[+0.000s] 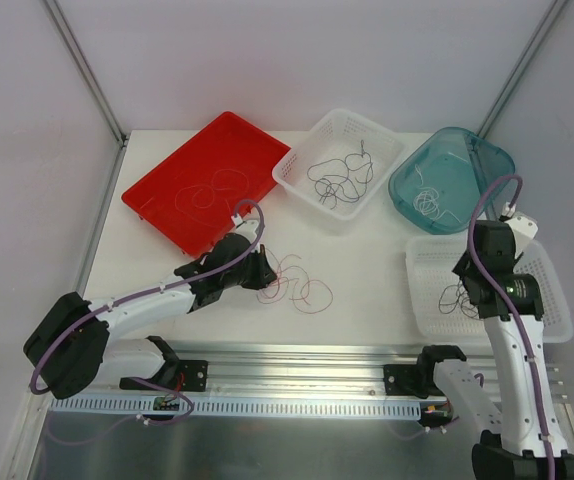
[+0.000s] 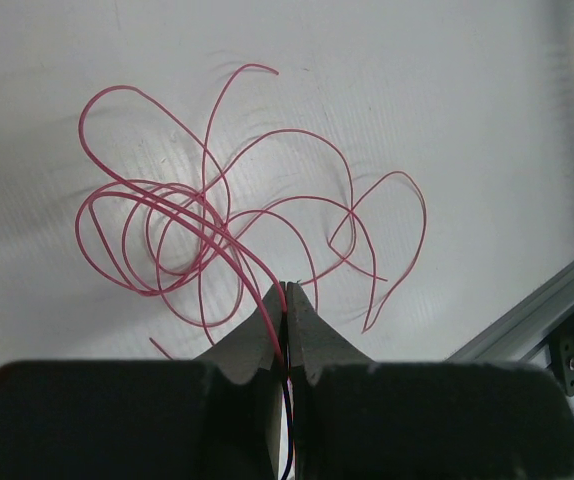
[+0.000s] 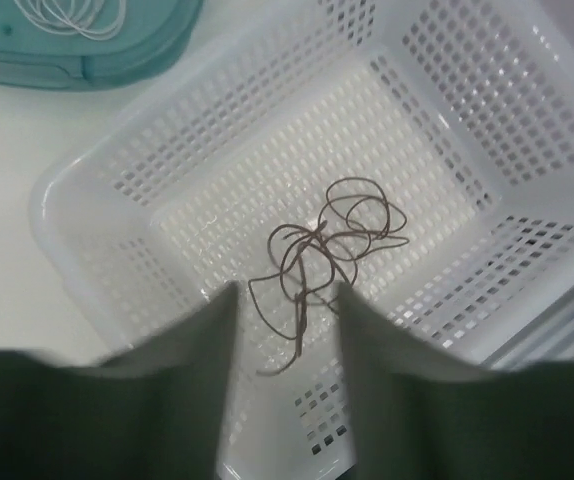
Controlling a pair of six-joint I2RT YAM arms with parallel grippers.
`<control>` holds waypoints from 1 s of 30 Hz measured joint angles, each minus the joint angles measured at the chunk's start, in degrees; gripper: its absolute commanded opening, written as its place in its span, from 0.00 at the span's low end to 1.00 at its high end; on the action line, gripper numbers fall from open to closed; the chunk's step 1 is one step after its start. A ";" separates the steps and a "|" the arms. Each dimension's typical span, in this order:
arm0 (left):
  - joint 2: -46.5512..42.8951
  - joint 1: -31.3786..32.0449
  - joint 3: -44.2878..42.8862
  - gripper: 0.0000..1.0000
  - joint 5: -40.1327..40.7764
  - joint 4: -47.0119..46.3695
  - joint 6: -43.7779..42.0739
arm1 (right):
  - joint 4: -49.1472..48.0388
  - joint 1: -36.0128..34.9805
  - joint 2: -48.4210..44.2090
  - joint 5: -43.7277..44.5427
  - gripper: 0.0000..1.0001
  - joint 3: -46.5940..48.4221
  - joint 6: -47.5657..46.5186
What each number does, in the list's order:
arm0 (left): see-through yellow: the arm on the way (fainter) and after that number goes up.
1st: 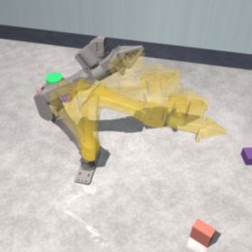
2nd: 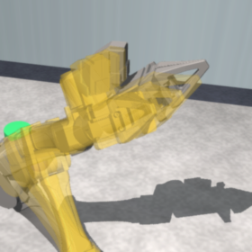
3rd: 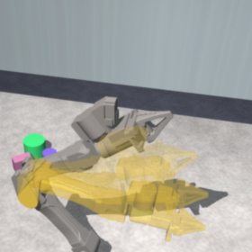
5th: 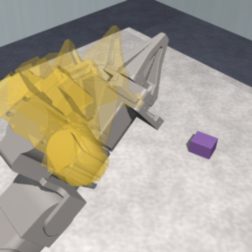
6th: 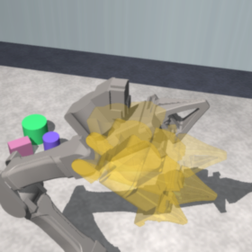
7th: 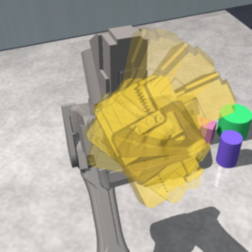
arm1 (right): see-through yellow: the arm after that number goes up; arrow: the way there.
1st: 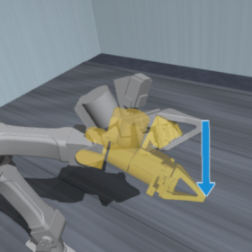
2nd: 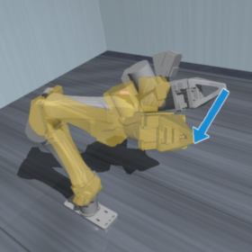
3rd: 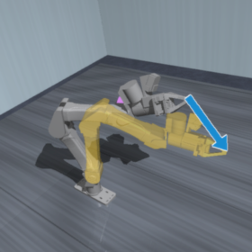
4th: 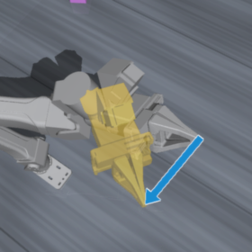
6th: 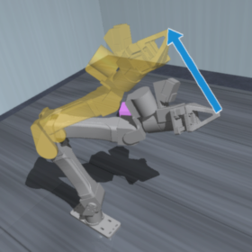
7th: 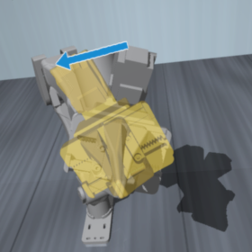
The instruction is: Untangle the cables
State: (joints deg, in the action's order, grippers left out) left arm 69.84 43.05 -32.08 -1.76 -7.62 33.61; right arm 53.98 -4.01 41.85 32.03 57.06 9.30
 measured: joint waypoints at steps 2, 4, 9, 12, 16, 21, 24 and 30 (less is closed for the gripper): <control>-0.04 0.00 -0.02 0.00 -0.46 0.07 0.00 | 0.28 1.27 1.36 -1.40 0.87 -1.27 0.68; -0.20 0.00 -0.02 0.00 -0.79 0.22 0.00 | 0.42 1.38 1.49 -2.86 0.91 -1.57 0.57; -0.55 0.00 -0.13 0.00 -0.83 0.72 -0.02 | -0.28 1.46 0.15 -10.73 0.93 -1.27 -1.09; -0.55 0.00 -0.44 0.00 -0.87 0.96 -0.04 | -2.21 1.20 0.33 -20.83 0.89 -1.09 -3.45; -0.52 0.00 -0.98 0.00 -1.07 1.03 -0.04 | -6.95 -4.96 1.73 -31.82 0.88 -1.77 -4.76; -0.39 0.00 -1.44 0.00 -1.20 1.14 -0.04 | -14.49 -21.70 8.41 -35.36 0.86 -3.91 -4.59; -0.09 0.00 -1.60 0.00 -1.22 1.42 -0.07 | -20.04 -28.74 15.43 -35.50 0.84 -5.33 -3.23; -0.09 0.00 -1.88 0.00 -1.20 3.32 -0.09 | -31.47 -38.49 30.23 -35.50 0.80 -7.28 1.55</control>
State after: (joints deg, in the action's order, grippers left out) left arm 69.76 43.05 -33.95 -2.96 -4.29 33.52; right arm 22.50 -42.50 72.07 -3.46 49.78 10.85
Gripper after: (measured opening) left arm 0.005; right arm 0.818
